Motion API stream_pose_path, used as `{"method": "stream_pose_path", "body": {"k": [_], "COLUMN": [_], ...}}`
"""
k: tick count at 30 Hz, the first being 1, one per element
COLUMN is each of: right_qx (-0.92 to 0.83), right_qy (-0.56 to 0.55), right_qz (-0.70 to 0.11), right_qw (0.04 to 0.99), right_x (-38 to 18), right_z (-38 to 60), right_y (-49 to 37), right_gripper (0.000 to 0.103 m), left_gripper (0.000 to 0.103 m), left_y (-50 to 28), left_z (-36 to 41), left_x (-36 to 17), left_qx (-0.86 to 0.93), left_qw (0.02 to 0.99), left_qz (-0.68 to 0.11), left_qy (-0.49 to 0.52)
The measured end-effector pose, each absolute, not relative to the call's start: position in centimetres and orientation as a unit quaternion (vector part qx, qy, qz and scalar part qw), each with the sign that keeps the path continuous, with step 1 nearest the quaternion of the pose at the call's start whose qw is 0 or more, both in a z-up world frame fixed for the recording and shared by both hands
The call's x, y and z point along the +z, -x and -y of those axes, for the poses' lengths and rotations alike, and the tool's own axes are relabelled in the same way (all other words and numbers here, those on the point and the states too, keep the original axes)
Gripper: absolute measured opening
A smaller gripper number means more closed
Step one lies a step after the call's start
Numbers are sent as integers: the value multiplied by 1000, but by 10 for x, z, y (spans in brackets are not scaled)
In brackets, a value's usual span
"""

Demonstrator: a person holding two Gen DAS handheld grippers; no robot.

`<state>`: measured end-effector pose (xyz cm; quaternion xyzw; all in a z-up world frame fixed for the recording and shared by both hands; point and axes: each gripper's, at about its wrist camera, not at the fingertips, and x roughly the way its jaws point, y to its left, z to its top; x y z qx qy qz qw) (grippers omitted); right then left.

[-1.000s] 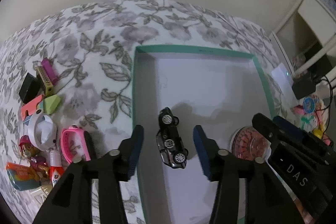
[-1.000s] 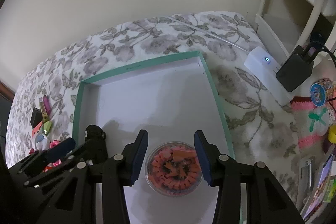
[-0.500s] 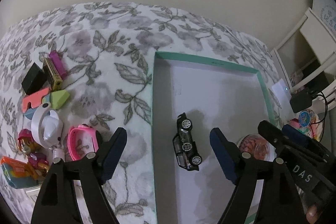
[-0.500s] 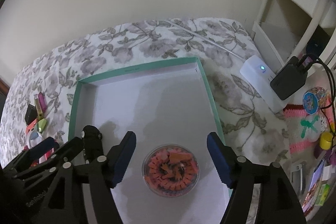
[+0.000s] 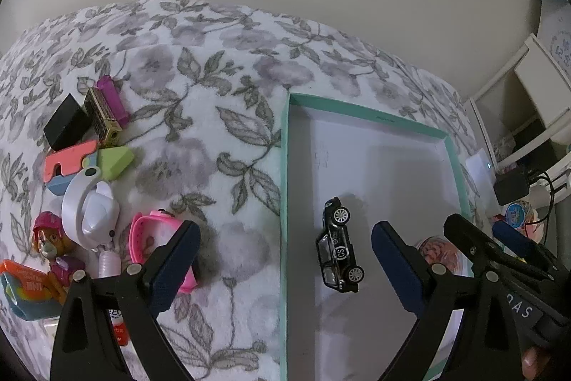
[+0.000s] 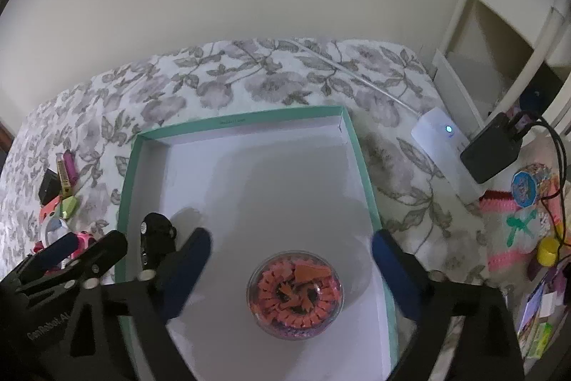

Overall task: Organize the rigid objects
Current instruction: 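Open both grippers to release the car and candy tin into the tray, then move both tools back to the toy pile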

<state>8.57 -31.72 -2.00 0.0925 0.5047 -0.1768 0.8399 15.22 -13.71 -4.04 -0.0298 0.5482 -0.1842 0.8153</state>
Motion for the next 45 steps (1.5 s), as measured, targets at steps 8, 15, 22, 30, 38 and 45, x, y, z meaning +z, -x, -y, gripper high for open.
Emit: {"method": "stream_pose_path", "body": {"k": [8, 15, 22, 30, 38, 45], "right_qx": [-182, -183, -143, -67, 20, 59], "right_qy": [-90, -88, -87, -63, -51, -42], "right_qz": [-496, -481, -451, -429, -426, -465], "right_qw": [844, 853, 877, 898, 903, 882], "right_x": [-19, -13, 6, 33, 39, 9], "right_z": [319, 314, 287, 225, 147, 108], "right_y": [-84, -84, -90, -102, -114, -122], "right_gripper": [103, 103, 103, 103, 103, 101], "left_gripper": [98, 98, 98, 98, 98, 98], "left_y": [-151, -155, -161, -163, -155, -149], "left_z": [132, 119, 81, 20, -52, -95], "left_x": [-34, -17, 18, 55, 59, 26], "left_qx": [-192, -187, -159, -103, -4, 23], "left_qw": [830, 845, 871, 880, 877, 846], "left_qz": [-521, -498, -459, -459, -476, -522], "left_qy": [48, 59, 81, 73, 56, 106]}}
